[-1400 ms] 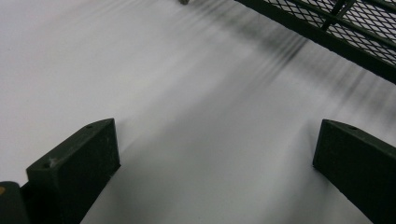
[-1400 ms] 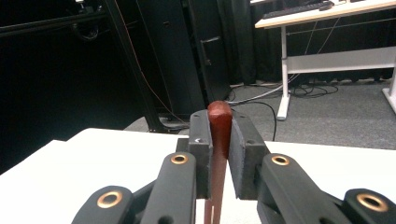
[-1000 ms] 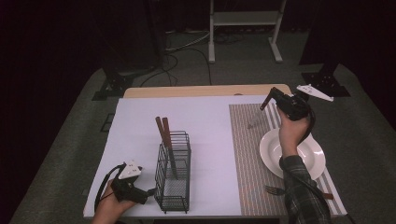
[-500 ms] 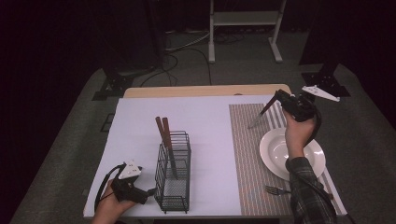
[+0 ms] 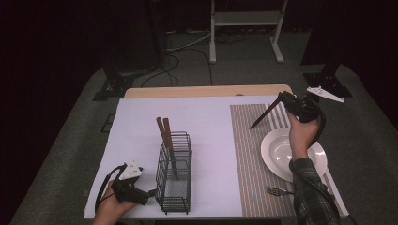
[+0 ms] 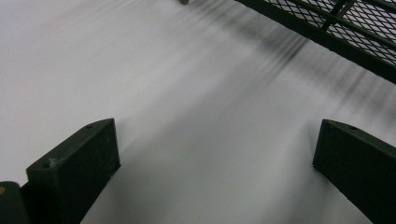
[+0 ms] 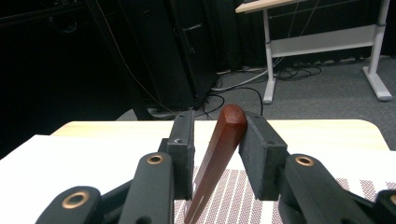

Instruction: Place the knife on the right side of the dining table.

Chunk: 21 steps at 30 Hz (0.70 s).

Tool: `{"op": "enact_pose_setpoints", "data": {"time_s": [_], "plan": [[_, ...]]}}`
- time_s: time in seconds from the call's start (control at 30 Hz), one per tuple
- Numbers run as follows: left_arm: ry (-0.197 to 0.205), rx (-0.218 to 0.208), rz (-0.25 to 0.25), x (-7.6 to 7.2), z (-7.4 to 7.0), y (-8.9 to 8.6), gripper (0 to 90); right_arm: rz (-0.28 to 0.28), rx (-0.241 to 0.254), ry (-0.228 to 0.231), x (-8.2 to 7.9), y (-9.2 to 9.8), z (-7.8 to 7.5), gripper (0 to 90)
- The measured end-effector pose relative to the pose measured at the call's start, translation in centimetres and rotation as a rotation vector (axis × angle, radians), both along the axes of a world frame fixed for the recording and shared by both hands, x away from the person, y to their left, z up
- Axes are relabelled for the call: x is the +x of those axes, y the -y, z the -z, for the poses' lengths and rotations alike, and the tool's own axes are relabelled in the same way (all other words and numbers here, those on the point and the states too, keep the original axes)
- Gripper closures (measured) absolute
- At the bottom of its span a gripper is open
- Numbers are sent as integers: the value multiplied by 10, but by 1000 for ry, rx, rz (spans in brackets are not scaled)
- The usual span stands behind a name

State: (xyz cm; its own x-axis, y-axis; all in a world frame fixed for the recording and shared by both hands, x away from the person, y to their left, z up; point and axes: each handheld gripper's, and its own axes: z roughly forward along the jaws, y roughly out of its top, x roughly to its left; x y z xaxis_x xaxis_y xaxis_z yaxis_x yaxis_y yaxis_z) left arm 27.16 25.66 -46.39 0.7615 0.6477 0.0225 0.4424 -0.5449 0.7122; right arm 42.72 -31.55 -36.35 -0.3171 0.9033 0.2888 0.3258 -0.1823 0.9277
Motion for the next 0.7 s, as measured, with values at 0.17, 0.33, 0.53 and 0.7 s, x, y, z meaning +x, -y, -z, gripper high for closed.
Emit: {"op": "enact_pose_setpoints", "data": {"time_s": [0.17, 0.33, 0.53, 0.7], "plan": [[0, 0, 0, 0, 0, 0, 0, 7, -1, -18, 0, 5, 1, 628], [0, 0, 0, 0, 0, 0, 0, 15, 1, -31, 0, 9, 5, 594], [0, 0, 0, 0, 0, 0, 0, 37, 1, -63, 1, 16, 10, 548], [0, 0, 0, 0, 0, 0, 0, 46, -1, -80, 1, 22, 15, 536]]}}
